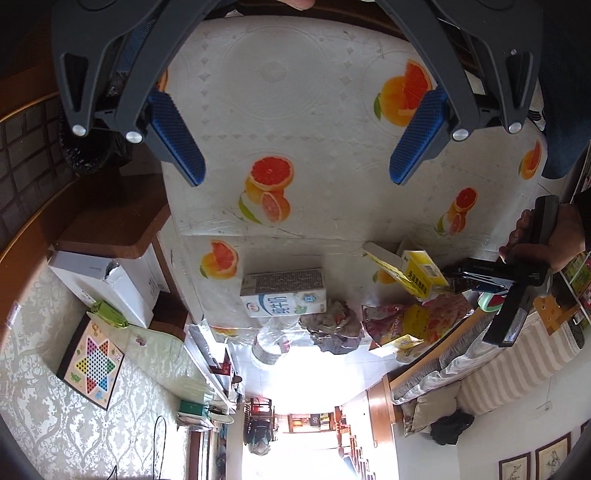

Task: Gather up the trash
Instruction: 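Grasp the dark barcode box with the left tool and lift it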

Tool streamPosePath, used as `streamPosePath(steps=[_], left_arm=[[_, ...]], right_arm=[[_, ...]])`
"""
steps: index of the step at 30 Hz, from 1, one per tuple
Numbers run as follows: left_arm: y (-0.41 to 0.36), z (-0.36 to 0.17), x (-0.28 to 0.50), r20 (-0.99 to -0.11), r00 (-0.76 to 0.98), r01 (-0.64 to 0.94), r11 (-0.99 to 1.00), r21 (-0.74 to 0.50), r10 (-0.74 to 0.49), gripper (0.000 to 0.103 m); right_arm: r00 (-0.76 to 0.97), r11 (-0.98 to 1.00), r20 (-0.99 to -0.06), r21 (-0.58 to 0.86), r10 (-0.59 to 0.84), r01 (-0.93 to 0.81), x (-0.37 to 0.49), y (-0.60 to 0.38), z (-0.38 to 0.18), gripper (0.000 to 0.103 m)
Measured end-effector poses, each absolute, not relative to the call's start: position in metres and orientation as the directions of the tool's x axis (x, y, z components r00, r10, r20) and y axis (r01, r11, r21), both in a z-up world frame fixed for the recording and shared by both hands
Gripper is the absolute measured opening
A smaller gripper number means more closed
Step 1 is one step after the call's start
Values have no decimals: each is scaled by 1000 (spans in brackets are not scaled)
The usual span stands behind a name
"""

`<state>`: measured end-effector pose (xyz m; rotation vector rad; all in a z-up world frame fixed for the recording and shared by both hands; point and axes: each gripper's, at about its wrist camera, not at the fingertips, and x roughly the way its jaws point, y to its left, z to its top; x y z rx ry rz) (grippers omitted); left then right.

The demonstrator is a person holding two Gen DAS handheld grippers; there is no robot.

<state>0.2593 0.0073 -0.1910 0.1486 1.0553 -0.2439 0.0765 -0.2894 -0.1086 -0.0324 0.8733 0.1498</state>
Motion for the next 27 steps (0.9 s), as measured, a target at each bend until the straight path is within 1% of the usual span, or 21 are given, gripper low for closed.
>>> streamPosePath(steps=[3,4,6,8,9,10,11,15,18,21,25,27], left_arm=[[5,-195,261,-883,454,271,963,6,-122,70],[4,-198,261,-887,445,273,962,3,-123,62],[2,-198,258,-883,451,274,962,3,-125,56],[0,-197,254,-881,455,275,961,-1,-131,45],[-1,-196,252,-880,457,277,961,6,-126,44],[-3,-195,249,-879,460,283,959,10,-126,34],[-5,-195,246,-879,459,288,958,8,-131,31],[-4,-191,229,-874,460,294,956,-19,-159,25],[-1,-186,214,-864,474,289,957,-28,-168,25],[1,-178,195,-854,490,277,960,-39,-176,24],[6,-167,169,-835,514,256,964,-70,-197,25],[8,-163,155,-826,525,243,966,-87,-207,25]], right_arm=[[627,990,-770,37,116,-138,77,-292,-111,98],[626,990,-771,36,116,-139,78,-291,-112,98],[627,989,-770,34,118,-145,79,-289,-112,98],[628,988,-769,31,120,-151,81,-286,-111,98],[627,988,-769,29,121,-155,82,-284,-111,98],[627,987,-770,24,120,-158,84,-283,-112,98],[626,987,-771,21,118,-160,87,-282,-113,98],[625,986,-773,1,107,-168,101,-280,-117,98],[636,982,-765,-24,102,-186,115,-280,-119,98],[651,970,-755,-89,83,-227,136,-279,-123,98],[676,923,-735,-224,50,-312,175,-278,-131,98],[678,890,-732,-263,66,-372,196,-278,-136,98]])
